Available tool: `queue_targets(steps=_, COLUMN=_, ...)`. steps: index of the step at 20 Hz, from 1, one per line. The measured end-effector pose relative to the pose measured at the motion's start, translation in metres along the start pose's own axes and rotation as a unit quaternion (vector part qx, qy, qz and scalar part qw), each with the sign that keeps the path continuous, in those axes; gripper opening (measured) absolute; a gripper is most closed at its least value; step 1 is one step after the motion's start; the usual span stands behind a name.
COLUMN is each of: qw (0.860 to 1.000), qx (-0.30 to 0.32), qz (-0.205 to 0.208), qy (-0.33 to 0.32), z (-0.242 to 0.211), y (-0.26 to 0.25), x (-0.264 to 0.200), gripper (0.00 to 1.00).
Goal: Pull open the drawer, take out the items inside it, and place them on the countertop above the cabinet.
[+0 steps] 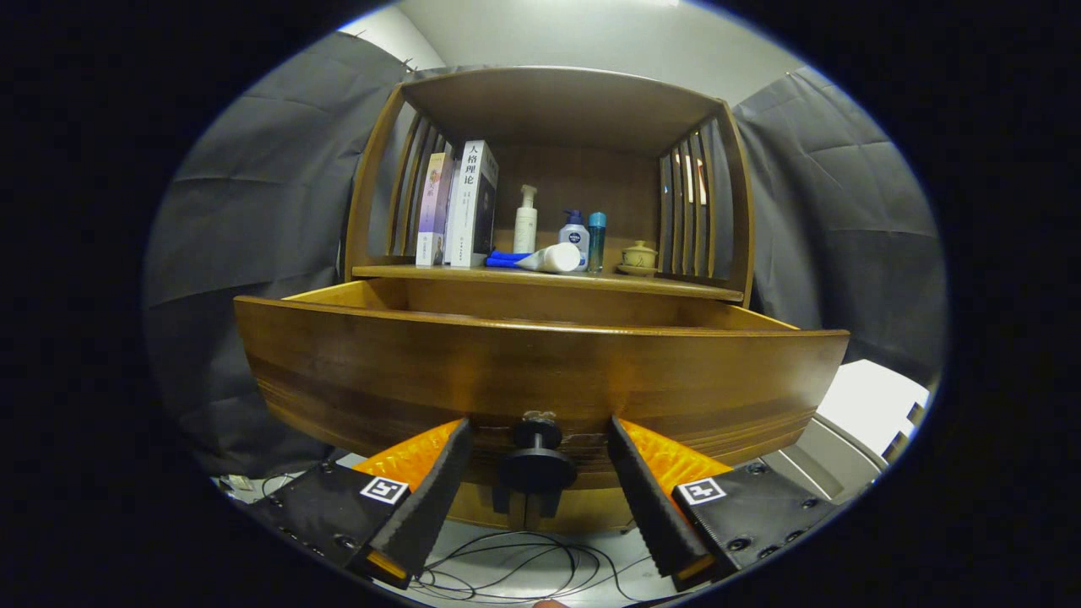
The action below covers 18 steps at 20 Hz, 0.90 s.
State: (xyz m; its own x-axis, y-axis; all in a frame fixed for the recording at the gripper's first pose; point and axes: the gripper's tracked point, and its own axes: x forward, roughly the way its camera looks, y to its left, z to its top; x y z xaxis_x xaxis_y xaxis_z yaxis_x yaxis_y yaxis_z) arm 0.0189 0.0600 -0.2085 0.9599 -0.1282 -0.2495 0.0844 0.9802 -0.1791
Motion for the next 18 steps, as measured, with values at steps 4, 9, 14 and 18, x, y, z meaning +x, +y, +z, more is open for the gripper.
queue_targets(steps=4, qw=1.0, qx=0.003, qz=-0.002, qy=0.003, z=0.005, y=0.0, x=0.015, gripper=1.0)
queue_targets(steps=9, qw=1.0, qx=0.009, qz=-0.002, qy=0.011, z=0.016, y=0.001, x=0.047, gripper=1.0)
queue_targets(steps=14, qw=1.0, qx=0.01, qz=-0.009, qy=0.007, z=0.027, y=0.003, x=0.078, gripper=1.0)
queue_targets(steps=18, qw=1.0, qx=0.008, qz=-0.01, qy=0.005, z=0.031, y=0.004, x=0.104, gripper=1.0)
